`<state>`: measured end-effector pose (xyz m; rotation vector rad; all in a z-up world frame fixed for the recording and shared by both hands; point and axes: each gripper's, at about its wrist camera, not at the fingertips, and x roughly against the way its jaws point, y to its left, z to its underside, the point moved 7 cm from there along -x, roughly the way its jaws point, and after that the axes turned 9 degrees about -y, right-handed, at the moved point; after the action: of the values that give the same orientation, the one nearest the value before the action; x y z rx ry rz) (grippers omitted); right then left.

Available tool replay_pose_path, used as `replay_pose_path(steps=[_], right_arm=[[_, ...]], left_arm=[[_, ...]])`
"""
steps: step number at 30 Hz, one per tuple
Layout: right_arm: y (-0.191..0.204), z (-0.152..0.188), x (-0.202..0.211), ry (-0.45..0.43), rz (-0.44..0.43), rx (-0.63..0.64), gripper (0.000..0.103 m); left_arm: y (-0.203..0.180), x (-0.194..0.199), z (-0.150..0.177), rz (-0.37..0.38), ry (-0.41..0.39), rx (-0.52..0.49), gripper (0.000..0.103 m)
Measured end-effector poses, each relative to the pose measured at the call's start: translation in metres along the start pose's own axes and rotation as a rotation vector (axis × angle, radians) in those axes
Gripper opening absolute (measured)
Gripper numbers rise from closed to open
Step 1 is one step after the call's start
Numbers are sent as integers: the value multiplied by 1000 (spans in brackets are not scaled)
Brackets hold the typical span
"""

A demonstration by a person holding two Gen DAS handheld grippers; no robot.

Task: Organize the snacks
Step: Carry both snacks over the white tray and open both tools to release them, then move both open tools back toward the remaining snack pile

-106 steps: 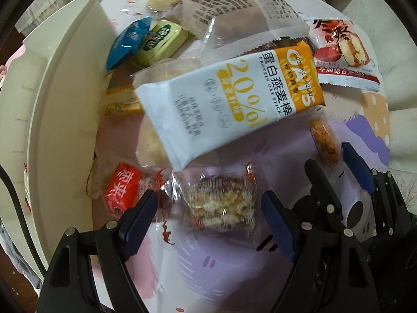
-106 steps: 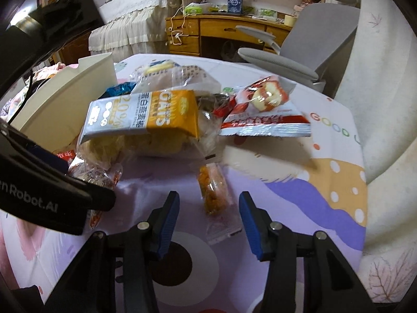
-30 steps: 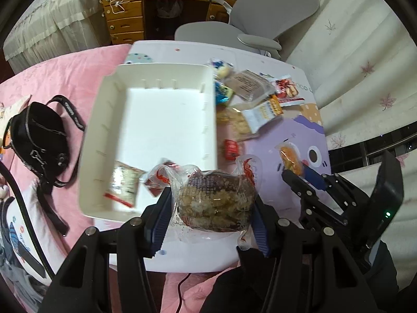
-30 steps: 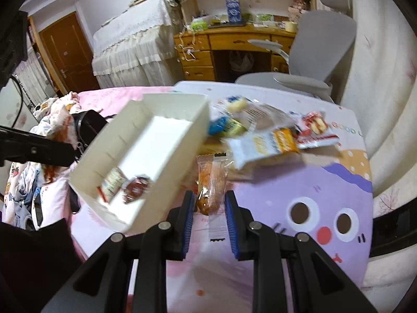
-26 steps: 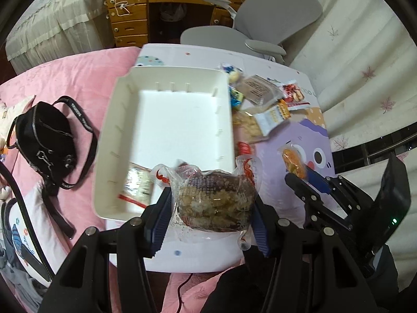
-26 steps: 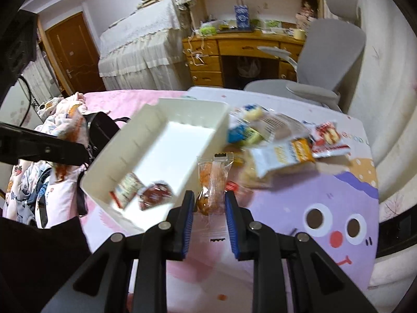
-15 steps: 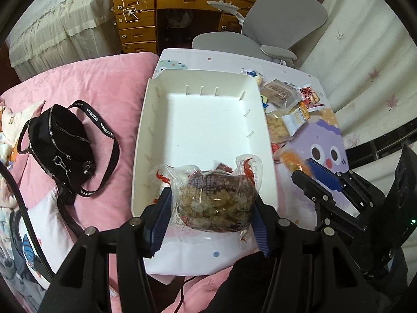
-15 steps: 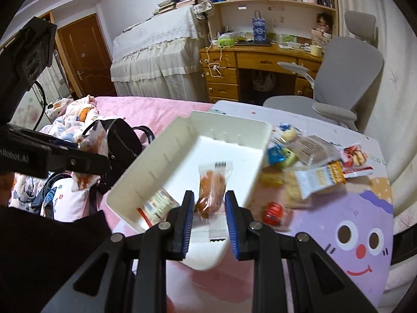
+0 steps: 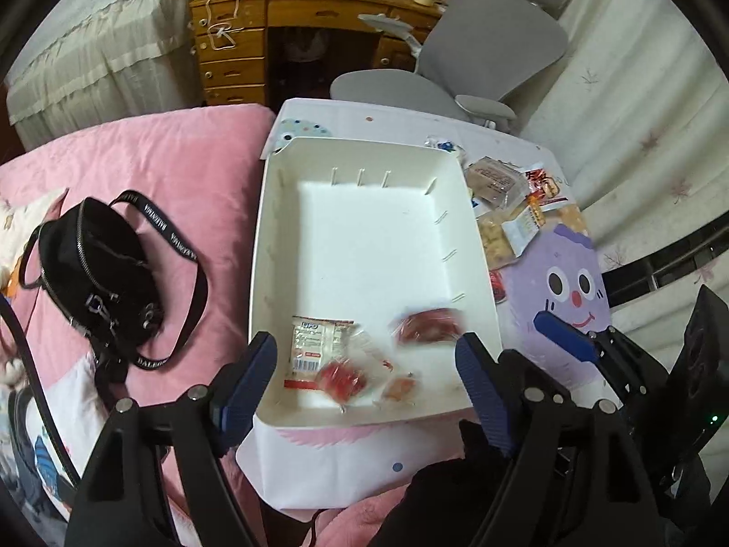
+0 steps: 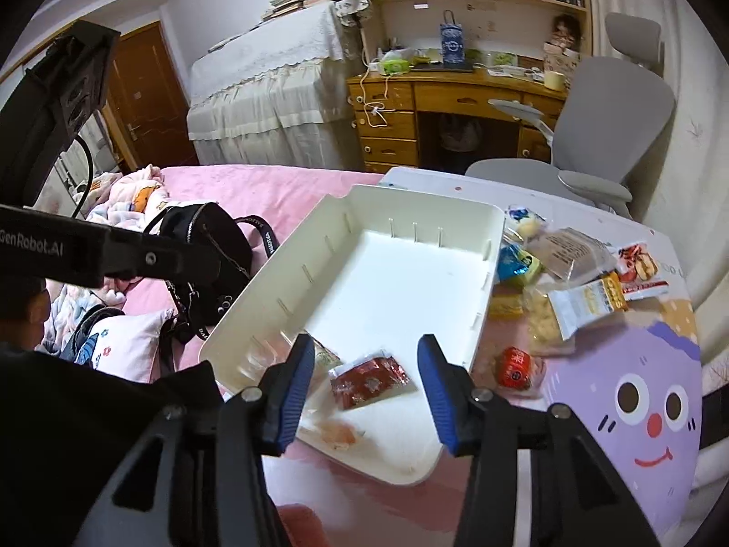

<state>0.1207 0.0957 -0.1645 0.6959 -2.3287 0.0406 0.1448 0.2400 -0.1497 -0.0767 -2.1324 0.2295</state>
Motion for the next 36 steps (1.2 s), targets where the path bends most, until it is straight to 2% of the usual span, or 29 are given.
replay_pose_path(steps=[11, 20, 28, 36], right_arm=[[-33, 34, 13, 103, 96, -103, 48], [-84, 56, 44, 108, 168, -185, 48], [-150, 66, 73, 95, 170, -221, 48], [-222, 73, 89, 126, 110, -232, 49]], left_arm=[[-43, -33, 11, 87, 63, -43, 79], [-105, -44, 14, 127, 62, -109, 79], [-169, -51, 21, 100, 66, -124, 79], [-225, -62, 30, 38, 57, -54, 79]])
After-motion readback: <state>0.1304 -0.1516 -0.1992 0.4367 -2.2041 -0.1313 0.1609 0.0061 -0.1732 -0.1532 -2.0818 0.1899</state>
